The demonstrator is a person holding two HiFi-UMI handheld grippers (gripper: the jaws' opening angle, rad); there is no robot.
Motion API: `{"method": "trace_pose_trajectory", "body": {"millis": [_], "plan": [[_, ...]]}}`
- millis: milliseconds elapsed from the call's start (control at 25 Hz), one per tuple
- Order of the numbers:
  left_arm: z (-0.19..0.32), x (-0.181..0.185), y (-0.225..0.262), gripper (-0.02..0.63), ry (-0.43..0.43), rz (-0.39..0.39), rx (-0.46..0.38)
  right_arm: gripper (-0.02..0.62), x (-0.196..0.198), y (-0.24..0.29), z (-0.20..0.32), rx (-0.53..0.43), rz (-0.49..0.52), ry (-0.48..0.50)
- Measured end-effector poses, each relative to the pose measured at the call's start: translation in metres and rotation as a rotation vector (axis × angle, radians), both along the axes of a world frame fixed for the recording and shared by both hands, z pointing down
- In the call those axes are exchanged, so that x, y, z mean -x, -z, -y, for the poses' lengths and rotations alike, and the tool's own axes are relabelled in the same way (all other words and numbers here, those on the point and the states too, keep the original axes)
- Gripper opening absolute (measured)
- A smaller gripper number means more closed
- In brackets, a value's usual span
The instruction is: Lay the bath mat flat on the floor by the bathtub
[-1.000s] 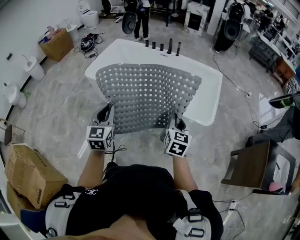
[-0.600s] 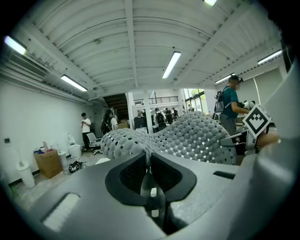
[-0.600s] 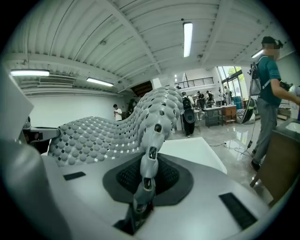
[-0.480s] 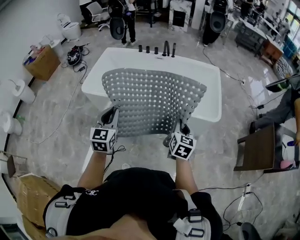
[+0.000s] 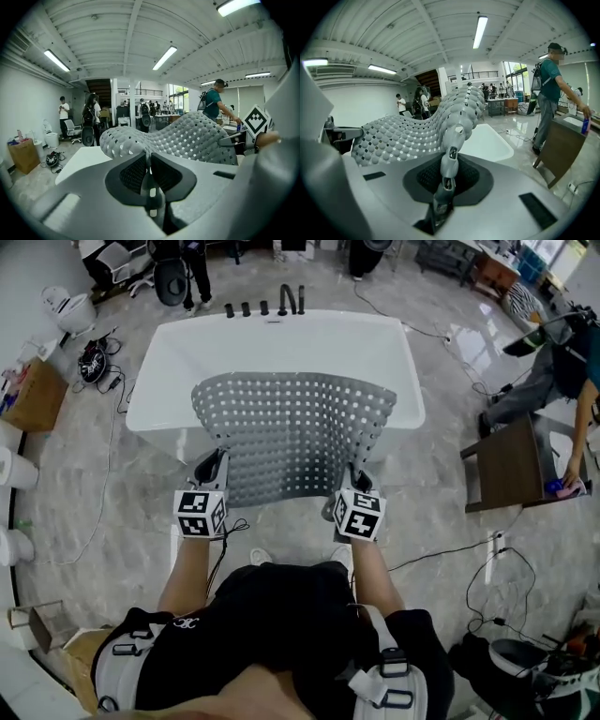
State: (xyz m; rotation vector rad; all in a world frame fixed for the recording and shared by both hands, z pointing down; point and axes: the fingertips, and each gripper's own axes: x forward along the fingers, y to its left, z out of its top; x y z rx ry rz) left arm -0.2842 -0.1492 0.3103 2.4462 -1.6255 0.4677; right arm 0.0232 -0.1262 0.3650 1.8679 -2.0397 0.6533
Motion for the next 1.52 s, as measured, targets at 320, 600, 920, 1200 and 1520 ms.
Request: {"method": "trace_pose_trajectory", "body": {"millis": [320,600,920,1200,1520], "plan": [[-0.003,-0.013,-0.079,0.038,-0.028,-0.028,0.186,0.037,-0.017,-0.062,-0.017,0.149,-0.023,-0.001],[-0.006,-0.008,-0.186,0.038,0.004,0.029,0.362,0.037,-0.035,-0.155,-0.020,0.313,0.004,0.014],[-0.030,-0.006,-0.349,0.040,0.020,0.087,0.598,0.037,-0.041,-0.314,-0.034,0.543,0.017,0.082],[-0.029,-0.023,-0.507,0.040,-0.015,0.095,0.693,0.037,-0.044,-0.492,-0.036,0.698,0.065,0.048],[-0.004,-0.041,-0.679,0.042,-0.061,0.178,0.781,0.037,-0.070,-0.675,-0.030,0.830,0.097,-0.040]]}}
